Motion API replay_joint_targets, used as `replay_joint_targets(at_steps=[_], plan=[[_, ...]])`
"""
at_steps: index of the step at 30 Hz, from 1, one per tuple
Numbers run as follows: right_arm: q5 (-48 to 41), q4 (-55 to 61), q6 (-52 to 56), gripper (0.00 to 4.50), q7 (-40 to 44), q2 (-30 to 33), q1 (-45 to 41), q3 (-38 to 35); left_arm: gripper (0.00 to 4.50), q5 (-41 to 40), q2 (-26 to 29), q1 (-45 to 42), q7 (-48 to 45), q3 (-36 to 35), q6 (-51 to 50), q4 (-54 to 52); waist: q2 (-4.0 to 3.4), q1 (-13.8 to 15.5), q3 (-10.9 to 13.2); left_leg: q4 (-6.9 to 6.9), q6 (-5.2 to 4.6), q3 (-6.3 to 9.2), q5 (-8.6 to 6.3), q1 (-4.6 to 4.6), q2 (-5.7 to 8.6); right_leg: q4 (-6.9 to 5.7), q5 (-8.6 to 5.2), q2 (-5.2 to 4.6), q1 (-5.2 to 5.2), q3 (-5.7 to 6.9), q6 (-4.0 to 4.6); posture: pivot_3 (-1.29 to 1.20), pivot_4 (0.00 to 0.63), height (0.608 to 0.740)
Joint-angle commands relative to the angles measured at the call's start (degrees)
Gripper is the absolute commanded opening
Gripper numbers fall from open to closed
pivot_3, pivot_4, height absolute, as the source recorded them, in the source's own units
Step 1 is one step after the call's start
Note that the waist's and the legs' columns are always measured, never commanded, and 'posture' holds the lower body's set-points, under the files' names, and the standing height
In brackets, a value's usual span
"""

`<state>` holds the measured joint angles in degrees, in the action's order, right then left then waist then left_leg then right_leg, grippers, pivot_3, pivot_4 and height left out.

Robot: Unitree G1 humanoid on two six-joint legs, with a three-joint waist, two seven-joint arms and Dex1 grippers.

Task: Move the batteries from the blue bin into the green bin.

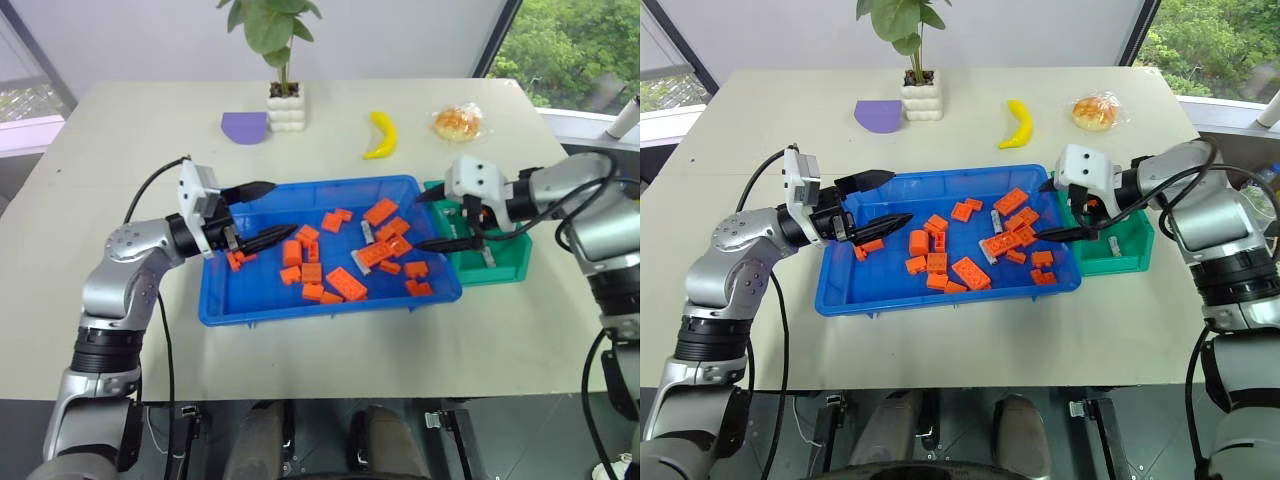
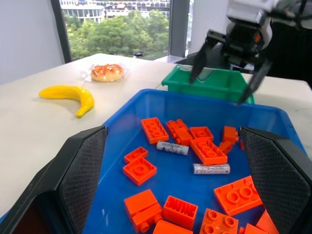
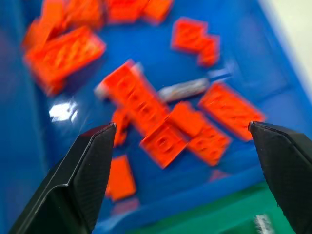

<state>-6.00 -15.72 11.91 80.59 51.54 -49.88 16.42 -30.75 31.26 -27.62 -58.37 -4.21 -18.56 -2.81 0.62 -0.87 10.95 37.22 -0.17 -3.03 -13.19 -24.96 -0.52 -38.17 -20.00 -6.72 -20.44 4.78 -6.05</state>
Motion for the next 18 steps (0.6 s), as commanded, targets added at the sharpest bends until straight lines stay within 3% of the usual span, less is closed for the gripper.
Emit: replay_joint_targets(at_steps=[1,9,18], plan=[[4.4,-5.6,-10.6,4.47,4.5,-2.4,-4.4,3.4,4.50,-1.3,0.8,1.4,1.2,-2.4,-0.2,-3.4,0.00,-0.1,0.0,0.00,0.00,0.00,0.00,0.00,-0.01,0.00,0.00,0.01,0.00,0.00,0.00,0.00,0.150,0.739],[8.1,-19.1,-23.4,4.47,9.9,-12.8,-11.2,7.6,4.50,-1.4,0.8,3.8,3.6,-3.4,-1.4,-6.7,0.00,0.3,0.0,0.09,0.01,0.03,0.01,0.00,0.00,-0.01,0.00,0.00,0.03,0.02,0.00,0.00,0.150,0.739],[11.8,-29.5,-30.8,4.47,11.6,-18.0,-14.8,8.4,4.50,-2.4,1.0,6.0,5.5,-4.0,-2.3,-9.9,0.00,0.2,0.0,0.10,0.02,0.09,0.01,0.00,0.00,-0.02,0.00,0.01,0.07,0.06,0.00,0.00,0.150,0.739]])
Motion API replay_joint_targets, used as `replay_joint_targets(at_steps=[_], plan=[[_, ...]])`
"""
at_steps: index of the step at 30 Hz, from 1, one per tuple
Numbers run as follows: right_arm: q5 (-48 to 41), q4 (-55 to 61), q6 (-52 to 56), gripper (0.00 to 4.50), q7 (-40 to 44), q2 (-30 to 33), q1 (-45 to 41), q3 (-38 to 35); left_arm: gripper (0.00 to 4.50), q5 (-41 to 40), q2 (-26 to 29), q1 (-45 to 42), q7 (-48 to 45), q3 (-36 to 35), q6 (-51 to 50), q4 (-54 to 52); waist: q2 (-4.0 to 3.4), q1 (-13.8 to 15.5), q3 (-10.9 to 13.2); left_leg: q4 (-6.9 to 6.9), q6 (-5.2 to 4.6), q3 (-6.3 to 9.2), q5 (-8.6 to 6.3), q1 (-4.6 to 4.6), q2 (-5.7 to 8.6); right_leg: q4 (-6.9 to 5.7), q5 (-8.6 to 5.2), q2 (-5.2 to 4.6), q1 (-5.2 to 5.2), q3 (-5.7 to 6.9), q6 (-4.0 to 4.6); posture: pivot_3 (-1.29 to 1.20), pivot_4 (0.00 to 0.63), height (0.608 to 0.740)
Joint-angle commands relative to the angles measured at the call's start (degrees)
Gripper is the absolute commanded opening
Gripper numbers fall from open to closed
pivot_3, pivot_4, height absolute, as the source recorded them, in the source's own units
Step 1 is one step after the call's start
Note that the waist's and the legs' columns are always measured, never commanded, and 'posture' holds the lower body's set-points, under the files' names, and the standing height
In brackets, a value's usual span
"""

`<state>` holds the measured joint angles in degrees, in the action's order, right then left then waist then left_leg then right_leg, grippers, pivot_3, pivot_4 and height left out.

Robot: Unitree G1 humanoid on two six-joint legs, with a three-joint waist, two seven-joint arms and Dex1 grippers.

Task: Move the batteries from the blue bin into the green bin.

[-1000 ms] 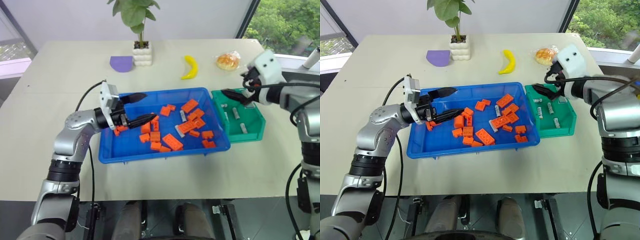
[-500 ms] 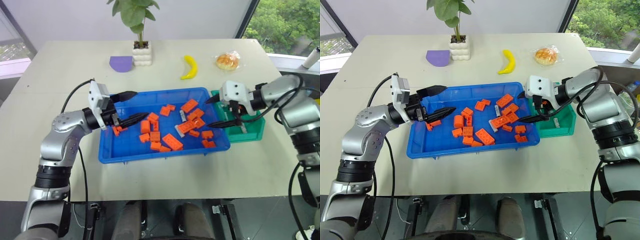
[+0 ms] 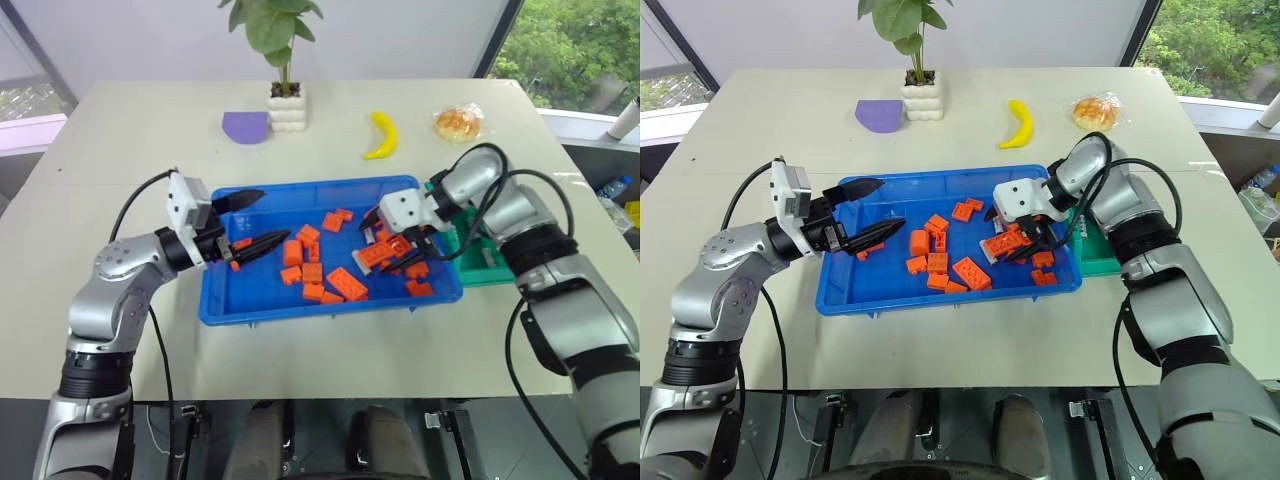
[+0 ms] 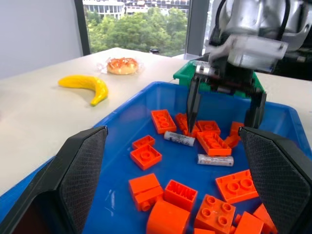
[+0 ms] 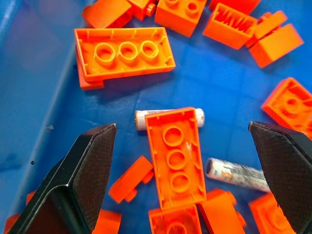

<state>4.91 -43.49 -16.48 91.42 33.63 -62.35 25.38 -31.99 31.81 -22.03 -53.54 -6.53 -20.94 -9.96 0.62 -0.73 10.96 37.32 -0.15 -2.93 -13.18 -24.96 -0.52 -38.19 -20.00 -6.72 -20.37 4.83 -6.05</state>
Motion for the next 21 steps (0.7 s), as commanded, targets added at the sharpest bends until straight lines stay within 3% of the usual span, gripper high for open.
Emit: replay_joint_targets(at_steps=[1,6,7,9,13,21], plan=[[1.1,-2.4,-2.9,4.47,0.9,-0.3,-2.5,-0.6,4.50,-1.2,0.4,0.5,0.9,-1.6,0.0,-2.9,0.00,0.0,0.0,0.00,0.00,0.00,0.00,0.00,0.00,0.00,0.00,0.00,0.00,0.00,0.00,0.00,0.150,0.739],[3.0,-6.4,-5.5,4.47,0.3,-1.6,-3.1,-0.3,4.50,-1.4,0.5,0.5,1.6,-1.4,0.1,-3.2,0.00,-0.1,0.0,-0.01,0.00,0.01,0.00,0.00,-0.01,-0.01,0.00,0.02,-0.01,0.00,0.00,0.00,0.150,0.739],[3.3,-7.2,-6.2,4.24,0.0,-1.8,-3.3,-0.3,4.50,-1.4,0.5,0.5,1.6,-1.4,0.1,-3.2,0.00,-0.1,0.0,-0.01,0.01,0.00,0.00,0.00,-0.01,-0.01,0.00,0.02,-0.01,0.00,0.00,0.00,0.150,0.739],[4.2,-8.5,-7.3,3.62,-0.5,-2.2,-3.7,-0.4,4.50,-1.5,0.6,0.5,1.7,-1.4,0.1,-3.2,0.00,-0.1,0.0,-0.01,0.01,-0.01,0.00,0.00,-0.01,0.00,0.00,0.01,-0.01,0.00,0.00,0.00,0.150,0.739],[5.4,-10.1,-8.4,1.63,-1.0,-2.6,-4.5,-0.6,4.50,-1.5,0.7,0.5,1.8,-1.5,0.3,-3.1,0.00,-0.1,0.0,0.00,0.01,-0.01,0.00,0.00,0.00,0.00,0.00,0.01,-0.01,0.00,0.00,0.00,0.150,0.739],[5.7,-10.0,-8.2,1.63,-2.3,-2.3,-6.7,-2.0,4.50,-1.5,0.6,0.7,2.1,-1.4,0.7,-3.1,0.00,-0.1,0.0,0.00,0.01,-0.01,0.00,0.00,-0.01,-0.01,0.00,0.01,-0.01,0.00,0.00,0.00,0.150,0.739]])
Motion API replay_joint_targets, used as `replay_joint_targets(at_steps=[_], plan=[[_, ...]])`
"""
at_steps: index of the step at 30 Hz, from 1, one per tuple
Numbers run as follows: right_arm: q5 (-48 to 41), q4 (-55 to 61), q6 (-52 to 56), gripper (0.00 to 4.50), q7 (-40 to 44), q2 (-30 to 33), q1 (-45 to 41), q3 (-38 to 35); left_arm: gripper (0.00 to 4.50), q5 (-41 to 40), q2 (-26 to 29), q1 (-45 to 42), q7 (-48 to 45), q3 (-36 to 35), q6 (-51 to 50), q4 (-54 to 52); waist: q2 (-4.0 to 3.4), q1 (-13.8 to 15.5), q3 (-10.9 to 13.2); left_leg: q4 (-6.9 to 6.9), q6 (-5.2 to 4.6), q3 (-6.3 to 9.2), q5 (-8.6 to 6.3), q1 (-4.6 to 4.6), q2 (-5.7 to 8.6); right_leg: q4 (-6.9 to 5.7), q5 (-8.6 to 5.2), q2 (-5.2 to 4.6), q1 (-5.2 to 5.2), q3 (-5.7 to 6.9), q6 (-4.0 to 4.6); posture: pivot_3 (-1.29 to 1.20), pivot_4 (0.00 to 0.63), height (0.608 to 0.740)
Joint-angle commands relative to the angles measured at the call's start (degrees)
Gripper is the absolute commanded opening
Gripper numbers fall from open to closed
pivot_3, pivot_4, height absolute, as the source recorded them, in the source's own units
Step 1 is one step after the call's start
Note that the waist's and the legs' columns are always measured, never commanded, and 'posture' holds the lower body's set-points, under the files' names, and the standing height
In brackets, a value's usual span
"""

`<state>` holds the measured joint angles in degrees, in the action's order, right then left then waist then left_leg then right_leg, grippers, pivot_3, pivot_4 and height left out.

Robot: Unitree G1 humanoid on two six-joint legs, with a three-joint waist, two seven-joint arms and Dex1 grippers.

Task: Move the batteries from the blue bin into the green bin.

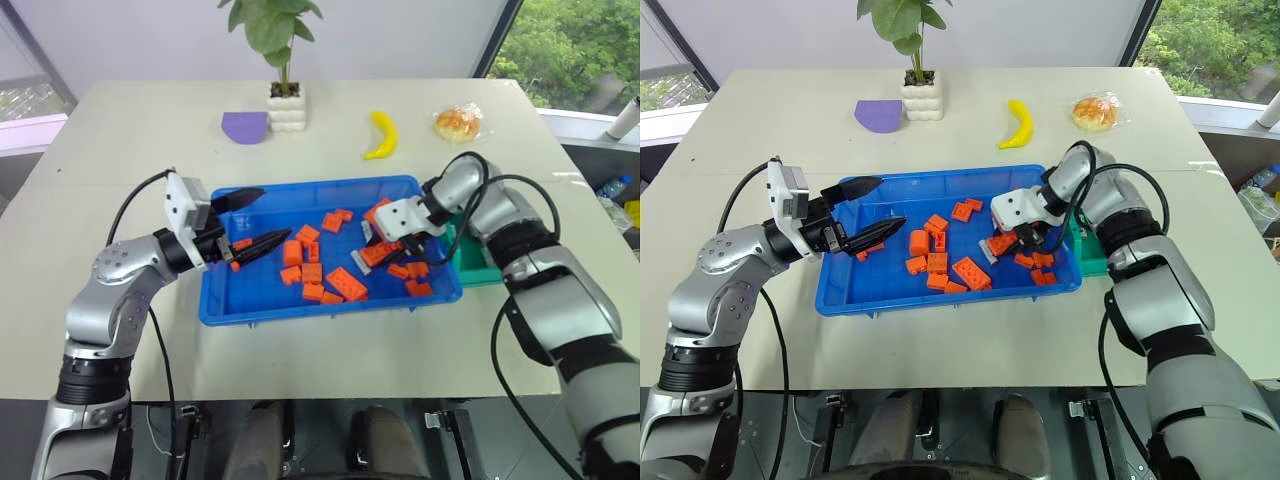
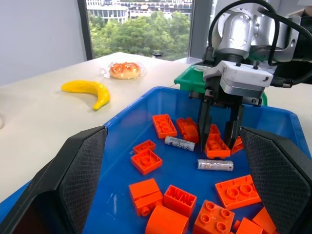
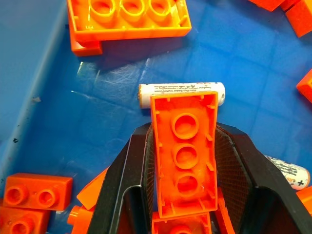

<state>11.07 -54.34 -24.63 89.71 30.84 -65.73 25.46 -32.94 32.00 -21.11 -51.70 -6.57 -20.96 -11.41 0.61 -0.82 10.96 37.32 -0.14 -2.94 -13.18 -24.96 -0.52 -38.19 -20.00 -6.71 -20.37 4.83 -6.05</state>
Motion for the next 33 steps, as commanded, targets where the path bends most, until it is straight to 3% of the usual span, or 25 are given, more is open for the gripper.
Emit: replay_joint_targets(at_steps=[1,8,17,18,23,28,33], plan=[[-0.2,0.5,0.0,1.63,-1.2,0.7,-4.4,-2.3,4.50,-0.5,0.4,-0.3,0.3,-1.4,0.8,-1.5,-0.01,0.0,0.0,0.00,0.00,0.00,0.00,0.00,0.00,0.00,0.00,0.00,0.00,0.00,0.00,0.00,0.150,0.739],[5.4,-7.4,-2.2,1.63,-8.9,2.1,-10.7,-0.6,4.50,-0.1,0.2,-0.7,0.1,-1.0,1.2,-0.5,-0.02,0.0,0.0,-0.03,0.01,-0.01,0.00,0.00,0.00,-0.02,0.00,0.00,-0.03,-0.01,0.00,0.00,0.150,0.739],[15.6,-15.1,-5.9,1.63,-22.3,1.5,-11.4,3.4,4.50,-0.3,-0.1,-0.6,0.4,-0.6,0.9,-1.2,-0.03,-0.2,0.0,-0.06,0.01,-0.03,0.00,0.00,0.01,-0.03,0.00,-0.01,-0.05,-0.01,0.00,0.00,0.150,0.739],[16.4,-15.8,-5.9,2.31,-23.7,1.3,-11.5,3.7,4.50,-0.3,-0.1,-0.5,0.5,-0.6,0.9,-1.3,-0.03,-0.2,0.0,-0.06,0.01,-0.05,0.01,0.00,0.01,-0.02,0.00,-0.01,-0.06,-0.02,0.00,0.00,0.150,0.739],[20.6,-17.7,-6.4,4.48,-30.6,1.2,-12.0,5.5,4.50,-0.6,0.1,0.0,0.9,-0.7,0.4,-2.2,-0.02,0.1,0.0,0.00,0.02,-0.02,0.01,0.00,0.03,-0.02,0.00,-0.03,0.00,-0.02,0.00,0.00,0.150,0.739],[13.0,-17.2,-2.3,4.48,-24.1,0.2,-14.9,-1.4,4.50,-1.0,0.9,0.5,0.9,-1.5,0.0,-2.7,-0.02,0.0,0.0,0.01,0.02,-0.01,0.01,0.00,0.03,-0.03,0.00,-0.02,-0.01,-0.02,0.00,0.00,0.150,0.739],[-3.6,-12.8,21.1,4.48,-7.7,-1.9,-16.8,-15.3,4.50,-3.6,1.6,-0.5,0.6,-3.3,-0.9,-2.5,-0.04,-0.3,0.0,-0.09,0.02,-0.03,0.01,0.00,-0.03,-0.03,0.00,0.02,-0.03,-0.02,0.01,0.00,0.150,0.739]])
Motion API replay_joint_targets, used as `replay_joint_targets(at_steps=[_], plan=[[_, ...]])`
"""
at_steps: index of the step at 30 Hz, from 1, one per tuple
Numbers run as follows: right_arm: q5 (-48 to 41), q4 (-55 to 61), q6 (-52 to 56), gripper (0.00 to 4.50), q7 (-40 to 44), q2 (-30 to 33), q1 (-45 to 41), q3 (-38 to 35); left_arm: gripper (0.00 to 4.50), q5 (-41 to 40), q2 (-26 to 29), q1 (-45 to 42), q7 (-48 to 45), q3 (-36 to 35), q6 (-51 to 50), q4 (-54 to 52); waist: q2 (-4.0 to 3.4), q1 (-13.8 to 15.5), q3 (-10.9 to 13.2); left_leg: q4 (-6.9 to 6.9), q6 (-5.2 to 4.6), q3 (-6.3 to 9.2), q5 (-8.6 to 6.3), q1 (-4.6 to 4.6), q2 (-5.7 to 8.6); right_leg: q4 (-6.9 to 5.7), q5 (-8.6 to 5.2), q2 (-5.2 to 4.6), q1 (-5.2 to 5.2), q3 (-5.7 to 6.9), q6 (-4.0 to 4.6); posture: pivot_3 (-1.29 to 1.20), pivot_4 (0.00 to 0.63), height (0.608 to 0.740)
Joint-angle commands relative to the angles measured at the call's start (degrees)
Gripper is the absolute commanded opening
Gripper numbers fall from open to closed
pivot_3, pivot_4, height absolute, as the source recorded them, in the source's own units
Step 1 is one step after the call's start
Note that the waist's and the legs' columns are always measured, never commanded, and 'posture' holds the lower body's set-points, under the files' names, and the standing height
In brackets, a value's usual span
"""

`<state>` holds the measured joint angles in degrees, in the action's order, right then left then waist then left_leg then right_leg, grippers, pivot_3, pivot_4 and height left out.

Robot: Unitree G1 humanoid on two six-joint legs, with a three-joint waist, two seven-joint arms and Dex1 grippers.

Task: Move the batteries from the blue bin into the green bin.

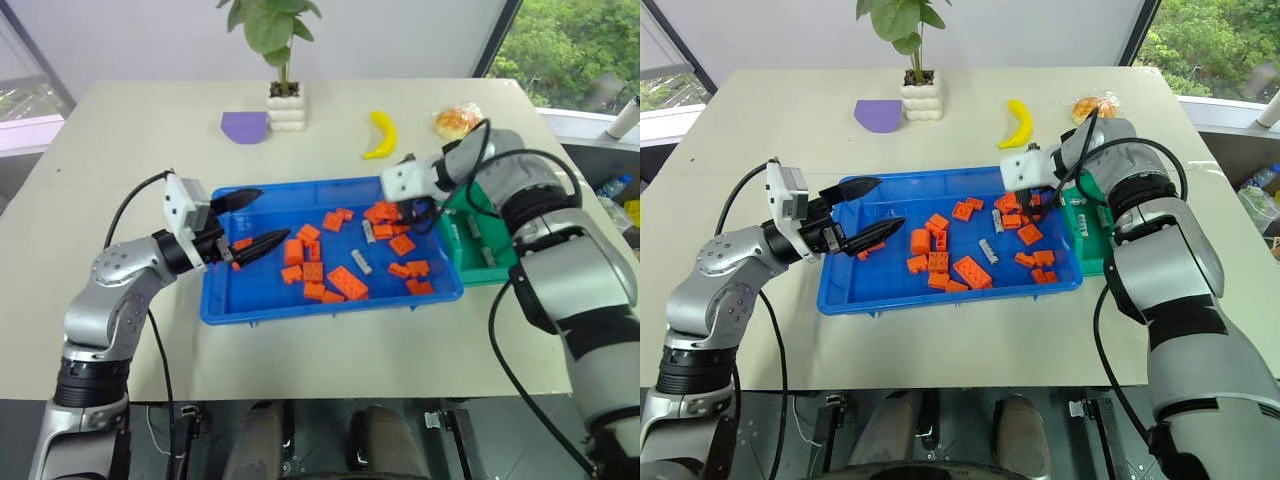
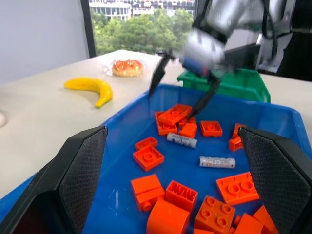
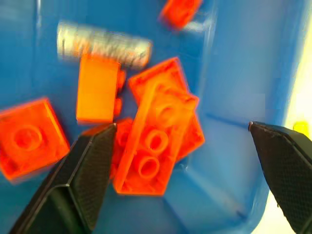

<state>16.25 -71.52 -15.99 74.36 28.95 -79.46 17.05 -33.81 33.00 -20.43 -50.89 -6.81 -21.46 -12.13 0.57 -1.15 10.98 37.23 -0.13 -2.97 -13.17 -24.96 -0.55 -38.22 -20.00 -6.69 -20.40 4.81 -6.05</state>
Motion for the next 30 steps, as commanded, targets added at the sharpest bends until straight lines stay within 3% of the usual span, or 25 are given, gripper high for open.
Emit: replay_joint_targets(at_steps=[1,5,7,9,15,22,30], plan=[[-9.7,6.1,16.4,4.48,8.5,0.5,-2.4,-7.8,4.50,-2.8,1.0,-1.5,-0.6,-3.1,-0.5,-1.6,0.00,0.1,0.0,-0.01,0.00,0.01,0.00,0.00,-0.01,-0.01,0.00,0.01,0.00,0.00,0.00,0.00,0.150,0.739],[-13.7,20.4,33.9,4.48,8.4,2.8,3.3,-10.7,4.50,-2.6,2.2,-2.0,-2.1,-2.7,-0.3,-0.8,0.01,0.7,0.0,0.02,0.00,0.02,0.00,0.00,0.05,0.00,0.00,-0.05,0.02,0.00,0.00,0.00,0.150,0.739],[-17.0,34.7,46.7,4.48,7.5,3.8,8.7,-12.0,4.50,-2.7,2.5,-2.5,-2.6,-2.5,-0.4,-0.4,0.02,0.8,0.0,0.03,-0.01,0.05,-0.01,-0.01,0.09,0.01,0.00,-0.09,0.04,0.01,0.00,0.00,0.150,0.739],[-19.6,49.1,58.3,4.48,4.5,4.3,14.5,-13.2,4.50,-2.5,2.5,-2.9,-3.0,-2.2,-0.3,0.0,0.02,0.7,0.0,0.02,-0.01,0.08,-0.01,-0.02,0.08,-0.01,0.00,-0.08,0.03,0.01,0.00,0.00,0.150,0.739],[-25.0,77.9,79.6,4.48,-7.0,3.6,29.0,-15.9,4.50,-1.6,1.7,-3.7,-3.6,-1.3,0.5,1.2,0.01,0.4,0.0,-0.05,0.00,0.06,-0.01,-0.02,0.05,-0.08,0.00,-0.05,-0.05,0.01,0.00,0.00,0.150,0.739],[-30.2,91.8,89.6,4.48,-18.3,0.7,38.8,-15.9,4.50,1.4,3.1,-3.4,-7.1,2.2,1.2,2.1,0.02,0.6,0.0,-0.03,0.00,0.03,-0.01,-0.02,0.08,-0.05,0.00,-0.05,-0.04,0.00,0.00,0.00,0.150,0.739],[-31.1,90.7,85.7,4.48,-27.0,-1.0,42.7,-11.6,4.50,2.0,3.8,-5.1,-9.5,2.8,0.8,3.5,0.02,0.5,0.0,-0.04,-0.01,0.02,-0.01,-0.02,0.08,-0.04,0.00,-0.03,-0.06,-0.01,0.00,0.00,0.150,0.739]])
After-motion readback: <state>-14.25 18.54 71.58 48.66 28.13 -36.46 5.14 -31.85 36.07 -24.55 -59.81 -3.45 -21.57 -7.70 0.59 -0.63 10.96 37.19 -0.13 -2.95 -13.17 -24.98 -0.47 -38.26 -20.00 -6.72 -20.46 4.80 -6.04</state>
